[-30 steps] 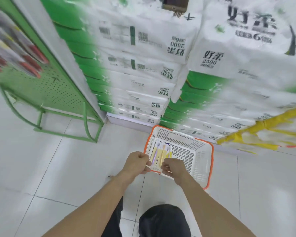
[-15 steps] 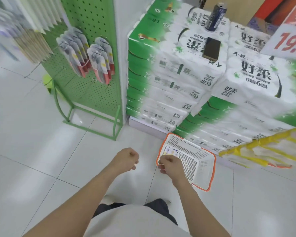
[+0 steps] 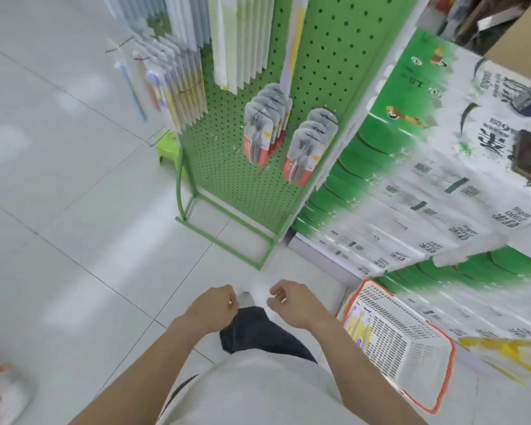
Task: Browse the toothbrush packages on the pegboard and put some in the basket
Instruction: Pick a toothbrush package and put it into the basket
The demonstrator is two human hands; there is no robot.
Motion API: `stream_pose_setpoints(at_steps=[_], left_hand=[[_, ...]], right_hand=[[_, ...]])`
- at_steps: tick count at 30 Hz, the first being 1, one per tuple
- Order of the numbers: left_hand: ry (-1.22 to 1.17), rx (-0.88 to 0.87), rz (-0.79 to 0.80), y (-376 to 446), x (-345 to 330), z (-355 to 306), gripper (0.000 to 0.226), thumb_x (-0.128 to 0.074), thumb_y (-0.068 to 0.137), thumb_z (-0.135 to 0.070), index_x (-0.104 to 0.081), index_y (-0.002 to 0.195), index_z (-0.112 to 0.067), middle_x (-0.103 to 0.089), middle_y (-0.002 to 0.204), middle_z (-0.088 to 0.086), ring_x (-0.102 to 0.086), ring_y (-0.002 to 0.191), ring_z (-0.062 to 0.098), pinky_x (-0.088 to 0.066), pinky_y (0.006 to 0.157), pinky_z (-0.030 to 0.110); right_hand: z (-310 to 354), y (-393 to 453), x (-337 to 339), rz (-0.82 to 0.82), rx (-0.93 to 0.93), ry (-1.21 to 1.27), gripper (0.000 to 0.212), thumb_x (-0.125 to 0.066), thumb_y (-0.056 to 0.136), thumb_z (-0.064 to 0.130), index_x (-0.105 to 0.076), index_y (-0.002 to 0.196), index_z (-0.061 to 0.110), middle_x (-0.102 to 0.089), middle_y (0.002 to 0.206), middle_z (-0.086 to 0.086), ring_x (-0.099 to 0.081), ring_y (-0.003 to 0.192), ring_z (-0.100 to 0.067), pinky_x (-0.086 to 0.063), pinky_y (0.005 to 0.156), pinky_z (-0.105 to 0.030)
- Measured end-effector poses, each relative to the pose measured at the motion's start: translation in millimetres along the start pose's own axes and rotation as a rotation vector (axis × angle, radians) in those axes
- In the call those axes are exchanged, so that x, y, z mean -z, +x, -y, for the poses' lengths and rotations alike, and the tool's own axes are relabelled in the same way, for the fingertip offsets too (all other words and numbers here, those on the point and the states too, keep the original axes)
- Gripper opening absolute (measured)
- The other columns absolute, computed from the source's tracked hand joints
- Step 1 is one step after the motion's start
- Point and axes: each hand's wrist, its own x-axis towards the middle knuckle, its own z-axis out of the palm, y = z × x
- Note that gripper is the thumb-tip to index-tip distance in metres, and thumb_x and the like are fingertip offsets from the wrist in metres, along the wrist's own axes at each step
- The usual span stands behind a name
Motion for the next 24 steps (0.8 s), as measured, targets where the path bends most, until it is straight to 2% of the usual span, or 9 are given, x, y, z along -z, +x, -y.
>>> stream_pose_setpoints(at_steps=[5, 7, 9, 11, 14, 17, 20, 22, 24], left_hand=[[0.092, 0.048, -0.063, 48.8, 87.9, 44.2, 0.031, -0.040, 0.103, -0.033, -0.054, 0.126, -0.017, -0.064, 0.118, 0.005, -0.062, 0.101, 0.024, -0.049, 0.082, 0.032], [0.133, 0.057, -0.082, 62.1, 126.5, 60.3, 0.032, -0.040, 0.105, -0.033, -0.052, 0.129, -0.015, -0.063, 0.121, 0.006, -0.062, 0.105, 0.026, -0.048, 0.084, 0.032], [0.153, 0.054, -0.123, 79.7, 165.7, 76.5, 0.034, -0.039, 0.105, -0.033, -0.051, 0.130, -0.014, -0.064, 0.116, 0.006, -0.062, 0.105, 0.026, -0.049, 0.086, 0.033], [0.174, 0.049, -0.164, 96.6, 202.4, 92.3, 0.035, -0.040, 0.105, -0.033, -0.051, 0.131, -0.014, -0.065, 0.109, 0.004, -0.063, 0.105, 0.026, -0.048, 0.084, 0.032], [0.207, 0.028, -0.196, 122.4, 253.3, 115.1, 0.035, -0.041, 0.105, -0.034, -0.051, 0.132, -0.014, -0.067, 0.114, 0.006, -0.063, 0.107, 0.025, -0.049, 0.087, 0.031], [0.209, -0.038, -0.250, 152.9, 307.0, 139.4, 0.031, -0.044, 0.103, -0.032, -0.055, 0.127, -0.014, -0.067, 0.110, 0.002, -0.063, 0.105, 0.024, -0.051, 0.086, 0.031], [0.208, -0.113, -0.284, 179.7, 366.4, 162.4, 0.027, -0.047, 0.101, -0.028, -0.059, 0.120, -0.013, -0.067, 0.115, 0.004, -0.062, 0.107, 0.024, -0.051, 0.088, 0.034], [0.205, -0.156, -0.294, 189.8, 406.4, 176.6, 0.027, -0.049, 0.101, -0.027, -0.061, 0.121, -0.014, -0.067, 0.117, 0.003, -0.062, 0.108, 0.024, -0.050, 0.088, 0.033], [0.194, -0.208, -0.316, 201.2, 443.3, 189.5, 0.026, -0.052, 0.100, -0.026, -0.063, 0.120, -0.015, -0.067, 0.119, 0.002, -0.064, 0.108, 0.023, -0.051, 0.090, 0.034]], right_hand=[[90.5, 85.5, 14.1, 0.048, 0.078, -0.135, 0.036, -0.057, 0.100, 0.033, -0.059, 0.132, 0.017, -0.066, 0.120, -0.001, -0.063, 0.110, -0.020, -0.050, 0.093, -0.032], [126.6, 113.0, 19.8, 0.057, 0.102, -0.150, 0.036, -0.056, 0.100, 0.034, -0.059, 0.131, 0.017, -0.066, 0.120, -0.001, -0.063, 0.109, -0.021, -0.050, 0.089, -0.031], [159.8, 138.9, 25.7, 0.056, 0.130, -0.156, 0.035, -0.057, 0.100, 0.034, -0.060, 0.130, 0.016, -0.067, 0.116, -0.001, -0.063, 0.104, -0.020, -0.049, 0.086, -0.029], [190.5, 162.3, 29.4, 0.055, 0.143, -0.159, 0.036, -0.058, 0.098, 0.035, -0.061, 0.129, 0.016, -0.067, 0.113, 0.001, -0.063, 0.104, -0.019, -0.050, 0.089, -0.032], [231.9, 193.3, 30.8, 0.034, 0.135, -0.161, 0.037, -0.058, 0.098, 0.038, -0.060, 0.129, 0.018, -0.066, 0.114, 0.002, -0.062, 0.104, -0.019, -0.051, 0.091, -0.034], [277.1, 223.3, 27.3, -0.037, 0.115, -0.125, 0.037, -0.057, 0.100, 0.038, -0.058, 0.131, 0.019, -0.066, 0.118, 0.002, -0.061, 0.103, -0.017, -0.045, 0.082, -0.029], [326.3, 249.3, 19.4, -0.150, 0.074, -0.022, 0.035, -0.056, 0.101, 0.037, -0.060, 0.130, 0.019, -0.066, 0.115, 0.005, -0.059, 0.099, -0.014, -0.040, 0.078, -0.026], [359.3, 260.4, 13.4, -0.228, 0.034, 0.080, 0.032, -0.057, 0.100, 0.035, -0.061, 0.128, 0.019, -0.066, 0.112, 0.006, -0.060, 0.094, -0.014, -0.045, 0.079, -0.026], [387.9, 270.2, 8.9, -0.324, 0.015, 0.164, 0.027, -0.058, 0.100, 0.030, -0.064, 0.123, 0.017, -0.068, 0.104, 0.005, -0.064, 0.092, -0.016, -0.054, 0.084, -0.033]])
